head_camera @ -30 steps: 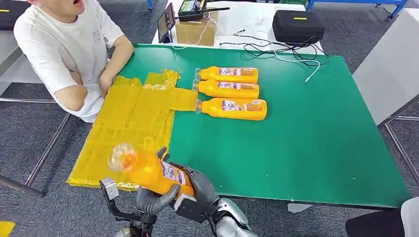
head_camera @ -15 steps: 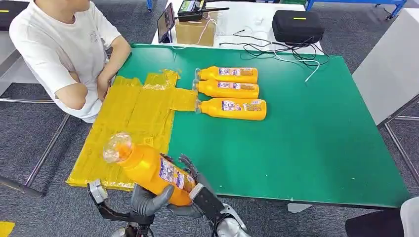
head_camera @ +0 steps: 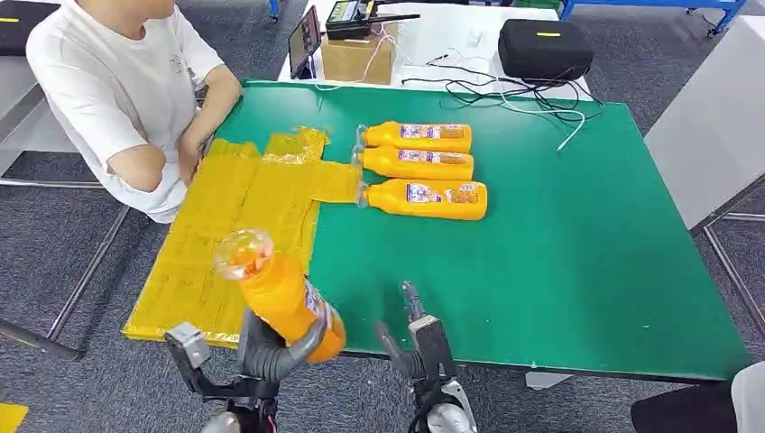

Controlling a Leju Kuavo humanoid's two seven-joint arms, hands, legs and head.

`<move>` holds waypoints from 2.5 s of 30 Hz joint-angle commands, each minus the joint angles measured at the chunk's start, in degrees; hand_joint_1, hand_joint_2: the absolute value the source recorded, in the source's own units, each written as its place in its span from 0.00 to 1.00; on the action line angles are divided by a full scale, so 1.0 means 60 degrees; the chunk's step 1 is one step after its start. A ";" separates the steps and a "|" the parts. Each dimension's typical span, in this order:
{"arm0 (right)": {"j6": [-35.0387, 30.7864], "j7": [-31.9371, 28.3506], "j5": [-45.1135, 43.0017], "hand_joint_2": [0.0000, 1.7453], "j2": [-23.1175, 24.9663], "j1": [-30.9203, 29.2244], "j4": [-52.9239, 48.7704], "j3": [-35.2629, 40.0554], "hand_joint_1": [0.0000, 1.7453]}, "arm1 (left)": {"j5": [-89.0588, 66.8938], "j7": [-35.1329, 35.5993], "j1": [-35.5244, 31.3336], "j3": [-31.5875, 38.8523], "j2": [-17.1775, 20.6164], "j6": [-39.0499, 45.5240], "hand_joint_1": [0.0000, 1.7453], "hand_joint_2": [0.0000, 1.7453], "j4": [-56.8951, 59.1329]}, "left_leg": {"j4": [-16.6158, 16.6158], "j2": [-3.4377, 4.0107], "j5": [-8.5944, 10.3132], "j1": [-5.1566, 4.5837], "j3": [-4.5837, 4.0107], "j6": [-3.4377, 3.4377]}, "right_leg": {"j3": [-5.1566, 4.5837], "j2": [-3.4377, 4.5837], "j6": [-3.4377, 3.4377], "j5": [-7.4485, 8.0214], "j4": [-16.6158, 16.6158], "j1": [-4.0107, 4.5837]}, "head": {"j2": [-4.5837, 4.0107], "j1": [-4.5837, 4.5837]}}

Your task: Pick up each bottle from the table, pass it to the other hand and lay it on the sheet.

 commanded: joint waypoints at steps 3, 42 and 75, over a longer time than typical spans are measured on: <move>-0.0769 -0.0164 0.0224 0.00 -0.0253 0.0298 -0.1155 -0.1301 0.00 | -0.2620 -0.1016 -0.1468 0.1763 -0.0347 0.3086 1.00 1.00 0.2021 | -0.0012 -0.0023 0.0007 0.0003 0.0019 -0.0008 | 0.0027 -0.0027 -0.0010 -0.0002 -0.0009 0.0003 | 0.0000 0.0004; -0.0297 -0.0241 0.0614 0.00 0.0090 0.0109 -0.1897 -0.0923 0.00 | -1.4128 0.3513 -0.5529 0.3652 0.1222 0.0136 0.00 1.00 1.0226 | -0.0016 -0.0018 0.0026 0.0003 0.0115 -0.0018 | 0.0125 0.0002 -0.0023 0.0007 0.0005 0.0002 | 0.0000 0.0000; -0.3088 -0.1931 0.3798 1.00 -0.0735 -0.0318 -0.1573 0.0823 0.00 | -0.4336 -0.0633 -0.4781 0.1520 0.0298 0.3860 0.00 1.00 0.0470 | 0.0023 -0.0108 0.0004 0.0015 0.0090 -0.0014 | 0.0125 -0.0107 -0.0006 -0.0042 0.0027 0.0012 | 0.0000 0.0000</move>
